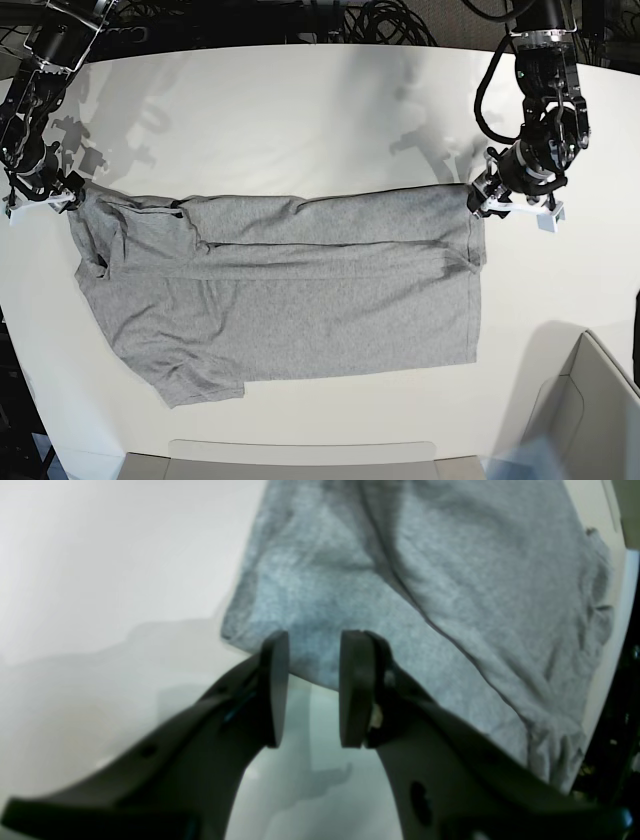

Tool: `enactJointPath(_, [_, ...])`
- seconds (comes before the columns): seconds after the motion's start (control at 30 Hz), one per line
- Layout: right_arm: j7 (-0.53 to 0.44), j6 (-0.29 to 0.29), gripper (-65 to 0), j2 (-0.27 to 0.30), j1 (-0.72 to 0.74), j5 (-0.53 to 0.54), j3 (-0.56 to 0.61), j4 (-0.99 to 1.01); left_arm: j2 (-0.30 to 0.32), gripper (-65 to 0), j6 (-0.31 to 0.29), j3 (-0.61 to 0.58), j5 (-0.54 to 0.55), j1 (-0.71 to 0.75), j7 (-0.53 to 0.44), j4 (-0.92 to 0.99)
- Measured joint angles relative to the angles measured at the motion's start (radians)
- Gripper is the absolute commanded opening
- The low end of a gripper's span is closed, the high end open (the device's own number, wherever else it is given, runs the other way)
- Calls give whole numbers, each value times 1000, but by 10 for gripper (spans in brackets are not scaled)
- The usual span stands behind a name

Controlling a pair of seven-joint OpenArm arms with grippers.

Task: Fold the T-shirt properly
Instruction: 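Lower both grippers and grasp the folded edge of the shirt again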

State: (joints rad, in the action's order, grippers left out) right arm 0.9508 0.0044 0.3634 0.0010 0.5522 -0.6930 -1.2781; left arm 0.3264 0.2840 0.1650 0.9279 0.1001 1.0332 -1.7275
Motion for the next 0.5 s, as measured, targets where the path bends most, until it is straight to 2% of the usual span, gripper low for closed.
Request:
enactJointPath(0.17, [-2, -1, -317, 13, 2, -2, -2, 3, -15, -416, -4, 11, 8, 9, -21, 12])
enactJointPath(0.3, [-1, -1, -317, 13, 1, -2, -2, 3, -64, -415, 1, 100, 7, 17, -18, 103])
enactJointPath(0.5, [-2, -1, -317, 16, -1, -2, -2, 7, -59, -415, -10, 123, 11, 11, -23, 161])
